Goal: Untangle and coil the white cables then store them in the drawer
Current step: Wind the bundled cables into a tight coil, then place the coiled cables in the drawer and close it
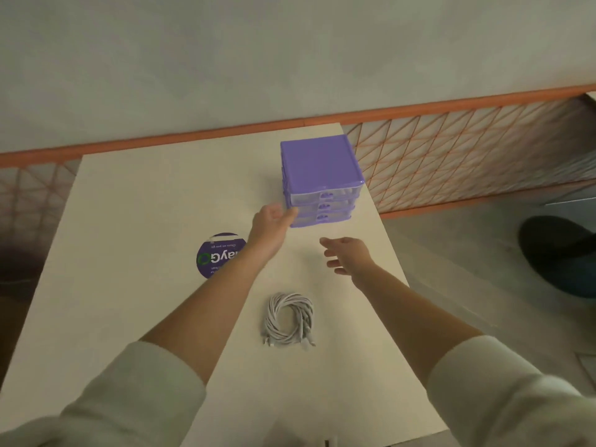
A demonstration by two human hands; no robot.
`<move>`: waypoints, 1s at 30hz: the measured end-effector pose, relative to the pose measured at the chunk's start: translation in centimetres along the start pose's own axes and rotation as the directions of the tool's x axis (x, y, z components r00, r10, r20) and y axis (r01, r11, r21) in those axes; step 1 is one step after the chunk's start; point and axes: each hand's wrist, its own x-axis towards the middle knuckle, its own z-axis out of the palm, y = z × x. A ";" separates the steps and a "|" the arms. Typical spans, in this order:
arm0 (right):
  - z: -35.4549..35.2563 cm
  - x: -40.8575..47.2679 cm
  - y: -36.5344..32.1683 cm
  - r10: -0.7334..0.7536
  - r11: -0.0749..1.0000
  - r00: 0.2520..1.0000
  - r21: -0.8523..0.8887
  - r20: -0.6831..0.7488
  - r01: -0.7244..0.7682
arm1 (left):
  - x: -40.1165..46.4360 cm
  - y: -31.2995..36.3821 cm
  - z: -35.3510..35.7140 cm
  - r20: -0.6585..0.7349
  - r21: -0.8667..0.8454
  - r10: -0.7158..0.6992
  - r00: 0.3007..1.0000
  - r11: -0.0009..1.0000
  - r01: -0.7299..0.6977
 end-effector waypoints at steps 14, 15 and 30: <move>0.0 7.6 -2.6 0.110 0.994 0.987 -0.034 0.116 -0.107 | 5.8 0.7 3.6 -0.039 -0.143 -0.013 0.999 0.990 0.007; 0.1 7.9 -2.5 0.116 0.993 0.985 -0.021 0.126 -0.114 | 5.6 0.7 3.7 -0.049 -0.170 -0.023 0.999 0.985 0.014; 0.8 9.6 -2.3 0.266 0.908 0.956 0.299 0.126 -0.292 | 6.0 -0.1 4.1 -0.108 -0.243 -0.119 0.987 0.966 0.090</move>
